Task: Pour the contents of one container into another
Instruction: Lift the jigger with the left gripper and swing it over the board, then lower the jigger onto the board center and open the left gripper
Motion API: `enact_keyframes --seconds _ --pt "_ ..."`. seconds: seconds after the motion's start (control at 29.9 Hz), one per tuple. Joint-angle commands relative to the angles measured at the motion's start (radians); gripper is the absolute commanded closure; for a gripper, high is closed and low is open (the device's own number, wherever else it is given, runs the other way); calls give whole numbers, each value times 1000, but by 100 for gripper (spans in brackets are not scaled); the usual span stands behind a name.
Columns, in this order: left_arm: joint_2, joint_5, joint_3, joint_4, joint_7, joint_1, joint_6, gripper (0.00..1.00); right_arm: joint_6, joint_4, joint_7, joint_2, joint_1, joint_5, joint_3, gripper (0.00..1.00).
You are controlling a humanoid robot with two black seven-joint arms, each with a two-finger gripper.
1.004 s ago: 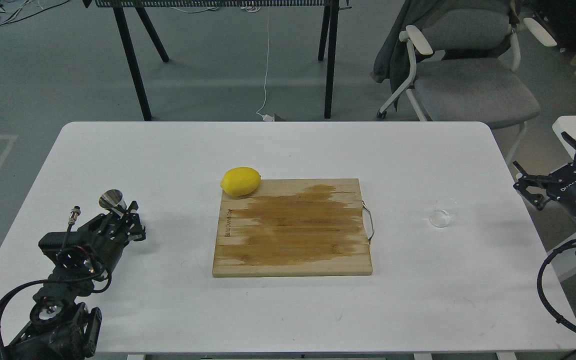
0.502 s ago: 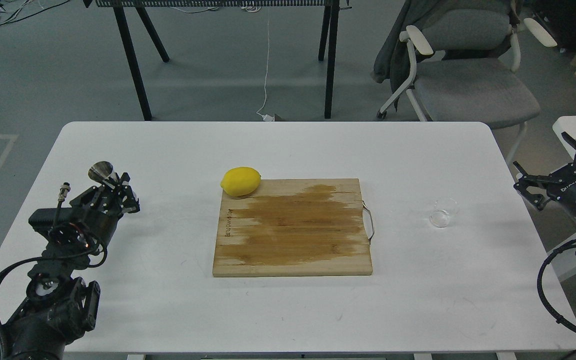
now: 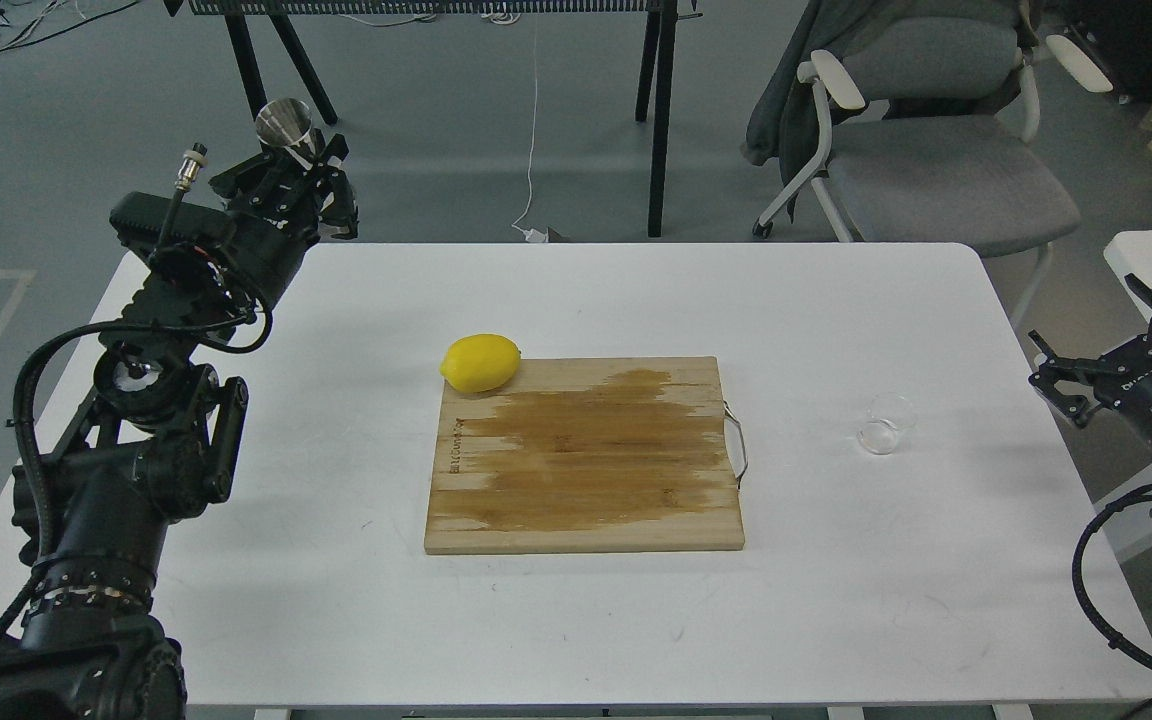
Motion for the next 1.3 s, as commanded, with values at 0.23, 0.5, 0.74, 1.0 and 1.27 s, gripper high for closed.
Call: enact_keyframes --seconds 0.23,0.5,0.74,1.0,1.27 --pt "0 -228 44 96 0 -86 -496 96 0 -4 0 -1 -1 0 0 1" --pt "0 -459 52 103 0 -230 -675 95 0 -30 0 -1 7 0 -5 1" --pt "0 -481 344 103 0 -207 -675 96 0 -30 0 -1 7 0 -7 1" --pt "0 -479 595 103 0 -102 -446 96 0 -39 0 -1 8 0 -7 1" --pt "0 -481 754 133 0 44 -112 96 0 -45 0 0 8 0 -11 1"
